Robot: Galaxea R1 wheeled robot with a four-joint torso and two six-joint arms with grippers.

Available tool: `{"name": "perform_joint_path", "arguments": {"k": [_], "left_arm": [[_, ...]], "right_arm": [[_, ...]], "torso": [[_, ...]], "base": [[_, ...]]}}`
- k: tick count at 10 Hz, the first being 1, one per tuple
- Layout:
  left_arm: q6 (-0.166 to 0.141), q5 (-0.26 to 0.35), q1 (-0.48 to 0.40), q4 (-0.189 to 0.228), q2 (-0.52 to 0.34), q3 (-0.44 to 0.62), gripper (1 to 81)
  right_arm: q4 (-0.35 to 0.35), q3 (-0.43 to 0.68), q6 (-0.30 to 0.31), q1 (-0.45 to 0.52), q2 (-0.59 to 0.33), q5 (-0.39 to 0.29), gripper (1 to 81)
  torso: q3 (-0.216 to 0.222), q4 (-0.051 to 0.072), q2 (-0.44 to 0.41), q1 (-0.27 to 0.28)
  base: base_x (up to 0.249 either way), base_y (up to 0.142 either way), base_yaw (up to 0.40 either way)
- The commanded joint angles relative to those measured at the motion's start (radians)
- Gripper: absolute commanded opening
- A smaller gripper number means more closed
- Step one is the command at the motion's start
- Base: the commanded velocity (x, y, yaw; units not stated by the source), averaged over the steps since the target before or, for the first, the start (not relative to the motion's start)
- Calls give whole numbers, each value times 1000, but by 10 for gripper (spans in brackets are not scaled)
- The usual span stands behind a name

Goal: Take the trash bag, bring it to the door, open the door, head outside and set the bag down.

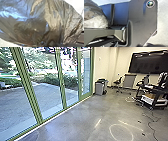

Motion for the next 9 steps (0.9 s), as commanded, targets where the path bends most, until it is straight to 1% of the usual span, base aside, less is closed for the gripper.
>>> {"name": "perform_joint_path", "arguments": {"k": [1, 4, 9], "left_arm": [[8, 67, -48, 5, 2, 3, 10], [8, 67, -48, 6, 3, 3, 10], [8, 67, -48, 6, 3, 3, 10]], "right_arm": [[1, 0, -2, 46, 0, -76, 811], [1, 0, 0, 48, 0, -78, 811], [1, 0, -2, 46, -1, -78, 811]], "torso": [[0, 0, 0, 0], [0, 0, 0, 0], [0, 0, 0, 0]], "base": [[133, 0, 0], [133, 0, 0], [133, -70, 0]]}}
